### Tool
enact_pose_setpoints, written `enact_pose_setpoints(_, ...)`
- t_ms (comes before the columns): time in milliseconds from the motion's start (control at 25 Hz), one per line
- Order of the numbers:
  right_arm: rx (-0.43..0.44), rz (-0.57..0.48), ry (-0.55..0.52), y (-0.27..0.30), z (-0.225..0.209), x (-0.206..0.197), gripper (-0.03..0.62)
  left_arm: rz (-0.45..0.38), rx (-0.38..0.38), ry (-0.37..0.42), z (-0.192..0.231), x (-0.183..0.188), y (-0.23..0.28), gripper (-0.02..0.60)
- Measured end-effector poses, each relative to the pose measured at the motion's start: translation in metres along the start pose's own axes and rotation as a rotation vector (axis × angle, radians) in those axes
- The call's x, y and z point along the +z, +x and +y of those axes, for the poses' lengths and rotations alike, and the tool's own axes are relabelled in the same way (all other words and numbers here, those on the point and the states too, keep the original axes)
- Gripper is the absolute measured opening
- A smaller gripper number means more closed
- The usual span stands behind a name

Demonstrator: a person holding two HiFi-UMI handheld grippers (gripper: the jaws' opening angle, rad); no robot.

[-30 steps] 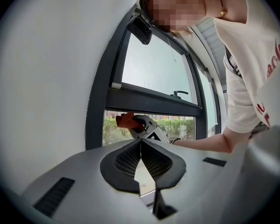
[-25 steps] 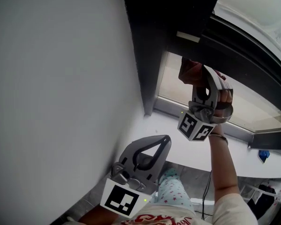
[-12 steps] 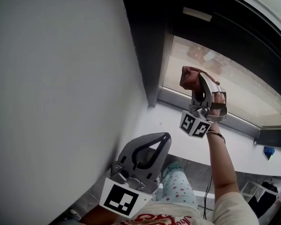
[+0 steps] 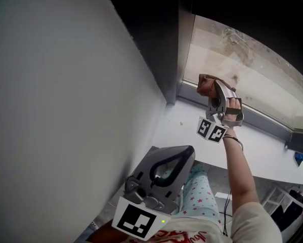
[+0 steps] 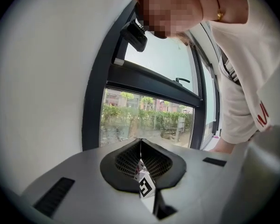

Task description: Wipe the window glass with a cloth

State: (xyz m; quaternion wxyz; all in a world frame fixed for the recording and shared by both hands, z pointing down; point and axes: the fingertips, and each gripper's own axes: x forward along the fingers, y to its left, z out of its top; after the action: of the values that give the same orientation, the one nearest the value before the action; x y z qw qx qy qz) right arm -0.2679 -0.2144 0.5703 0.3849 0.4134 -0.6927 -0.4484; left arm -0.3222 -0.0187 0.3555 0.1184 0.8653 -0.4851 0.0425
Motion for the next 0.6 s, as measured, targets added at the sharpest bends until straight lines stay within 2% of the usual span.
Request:
enact_pose_setpoints(160, 0.089, 0.018, 0.008, 0.002, 0.018, -0.012, 0.098, 0.030, -0.012, 0.009, -0.014, 0.019, 0.012, 0.021)
enact_pose_setpoints(320, 0.138, 0.049, 0.043, 0.005, 0.026, -0.020, 0.098, 0.056, 0.015, 0.013, -0.016, 0.032, 0.018, 0.021)
enact_pose_setpoints(440, 0.169, 0.067, 0.069, 0.004, 0.031, -0.023, 0.098, 0.066, 0.055, -0.020, -0.014, 0.042, 0.018, 0.021)
enact_pose_setpoints(600, 0.199, 0.069, 0.057, 0.008, 0.050, -0.026, 0.098, 0.055, 0.043, -0.031, -0.017, 0.041, 0.021, 0.021)
